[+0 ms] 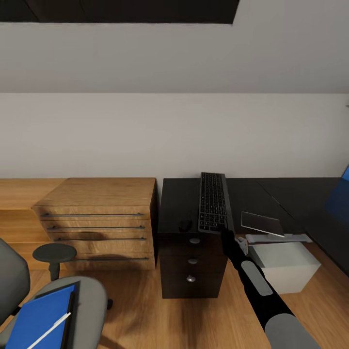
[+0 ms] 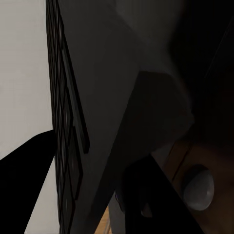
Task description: In the bedroom, organize the workspace by keeping the computer under the desk, ensuring the monitor is on the desk, placing the keyboard on the desk next to the monitor, placing the mouse on the desk next to the keyboard, moving the folder from the swivel chair onto the desk next to the mouse, stacking the notebook on top of the folder with the pen on top of the notebook, and positioning the swivel chair next to the desk.
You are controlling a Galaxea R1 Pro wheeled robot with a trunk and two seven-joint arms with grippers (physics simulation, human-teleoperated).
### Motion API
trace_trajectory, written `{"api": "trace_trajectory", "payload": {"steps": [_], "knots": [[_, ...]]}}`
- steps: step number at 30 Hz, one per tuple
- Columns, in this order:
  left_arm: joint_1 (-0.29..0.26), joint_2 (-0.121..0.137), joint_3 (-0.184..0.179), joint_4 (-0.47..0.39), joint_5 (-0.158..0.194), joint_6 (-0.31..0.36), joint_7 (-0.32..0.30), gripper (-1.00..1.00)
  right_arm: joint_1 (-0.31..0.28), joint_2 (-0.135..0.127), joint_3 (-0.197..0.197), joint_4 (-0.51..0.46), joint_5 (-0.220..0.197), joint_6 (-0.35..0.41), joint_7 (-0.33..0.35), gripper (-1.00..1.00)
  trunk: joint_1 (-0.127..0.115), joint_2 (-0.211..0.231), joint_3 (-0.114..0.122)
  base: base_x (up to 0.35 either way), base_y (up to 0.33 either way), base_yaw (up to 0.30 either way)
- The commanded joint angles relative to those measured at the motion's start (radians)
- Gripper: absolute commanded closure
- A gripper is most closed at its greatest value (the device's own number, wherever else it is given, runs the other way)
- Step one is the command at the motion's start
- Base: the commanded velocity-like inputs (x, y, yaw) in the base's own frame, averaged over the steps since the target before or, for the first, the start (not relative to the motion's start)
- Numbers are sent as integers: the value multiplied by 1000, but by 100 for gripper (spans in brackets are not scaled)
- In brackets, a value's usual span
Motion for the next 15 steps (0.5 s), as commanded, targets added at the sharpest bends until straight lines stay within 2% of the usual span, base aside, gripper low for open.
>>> {"api": "trace_trajectory", "payload": {"steps": [1, 12, 15], "knots": [[-1, 0, 8, 1, 4, -1, -10, -100, -1, 0, 0, 0, -9, 2, 3, 100, 0, 0, -1, 0, 0, 0], [-1, 0, 8, 1, 3, -2, -9, -100, -1, 1, 0, 6, -8, 1, 2, 100, 0, 0, -1, -2, 0, 0], [-1, 0, 8, 1, 3, -2, -9, -100, -1, 1, 1, 8, -8, 1, 2, 100, 0, 0, -1, -127, 0, 0]]}}
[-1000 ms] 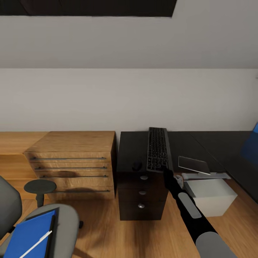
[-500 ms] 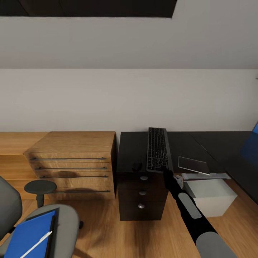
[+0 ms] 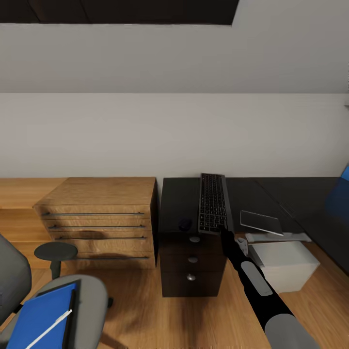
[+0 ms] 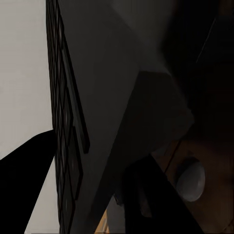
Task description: In the bedroom, organize the workspace by keeping the computer under the desk, ensuring the monitor is on the desk, placing the keyboard on the desk next to the monitor, placing the mouse on the desk next to the keyboard, moving the folder from the swivel chair onto the desk next to the mouse, stacking the notebook on top of the folder with the pen on top of the notebook, and positioning the swivel chair next to the desk.
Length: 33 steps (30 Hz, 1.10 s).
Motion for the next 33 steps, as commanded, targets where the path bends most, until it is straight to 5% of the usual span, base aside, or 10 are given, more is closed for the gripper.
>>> {"api": "trace_trajectory", "payload": {"steps": [1, 25, 33], "knots": [[-1, 0, 8, 1, 4, -1, -10, -100, -1, 0, 0, 0, -9, 2, 3, 100, 0, 0, -1, -241, 0, 0], [-1, 0, 8, 1, 4, 2, -10, -100, -1, -7, 0, 1, -9, 4, -13, 100, 0, 0, -1, -314, 0, 0], [-1, 0, 9, 1, 4, 2, -10, -100, 2, -8, 0, -1, 0, 2, -8, 100, 0, 0, -1, -49, -105, 0]]}}
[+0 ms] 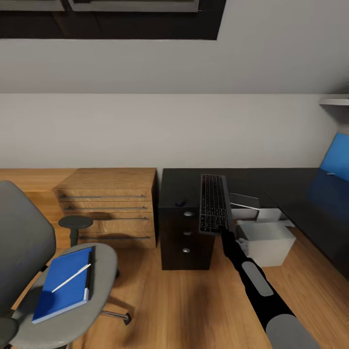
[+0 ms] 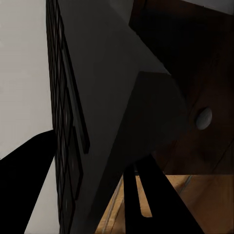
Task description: In the bedroom, organize the workspace by keeping the computer under the desk, ensuring the monitor is on the desk, placing the keyboard on the desk next to the monitor, placing the mouse on the desk next to the keyboard, moving the folder from the swivel chair onto the desk next to the mouse, stacking the notebook on top of the folder with the pen on top of the notebook, and positioning the swivel chair next to the desk.
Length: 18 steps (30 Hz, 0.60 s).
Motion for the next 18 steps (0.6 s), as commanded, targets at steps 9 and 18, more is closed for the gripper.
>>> {"api": "trace_trajectory", "payload": {"steps": [9, 18], "knots": [[-1, 0, 8, 1, 4, -1, -10, -100, 0, 0, 2, -5, 78, 1, 6, 100, 0, 0, -1, 0, -296, 0], [-1, 0, 7, 1, 5, -2, -10, -100, 1, -2, 3, -41, 106, 3, -2, 100, 0, 0, -1, -33, -142, 0]]}}
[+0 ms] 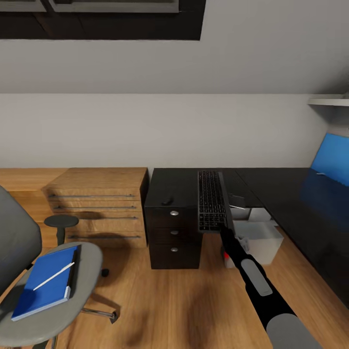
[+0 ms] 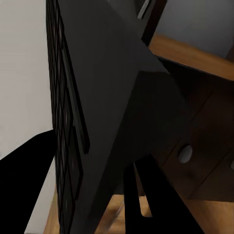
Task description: In the bedroom, organize the workspace by keeping the computer under the desk, ensuring the monitor is on the desk, placing the keyboard on the desk next to the monitor, placing the mouse on the desk next to the keyboard, moving the folder from the swivel chair onto the desk next to the mouse, stacking the notebook on top of the folder with the pen on top of the notebook, and positioning the swivel chair next to the desk.
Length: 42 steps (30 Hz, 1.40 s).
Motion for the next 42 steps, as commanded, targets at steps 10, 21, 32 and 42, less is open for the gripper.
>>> {"api": "trace_trajectory", "payload": {"steps": [10, 21, 32, 42], "knots": [[-1, -1, 8, 1, 4, -1, -10, -100, 1, -66, 1, -154, 17, 261, -170, 100, 0, 0, -1, -45, -5, 0], [-1, -2, 8, 1, 4, -1, -10, -100, 2, -121, -3, -253, 16, 378, -319, 100, 0, 0, -1, -28, 0, 0], [-1, -3, 8, 1, 4, -1, -10, -100, 5, -124, -6, -255, 15, 378, -316, 100, 0, 0, -1, -183, -37, 0], [-1, -3, 8, 1, 4, -1, -10, -100, 6, -126, -6, -254, 17, 376, -269, 100, 0, 0, -1, -286, -88, 0]]}}
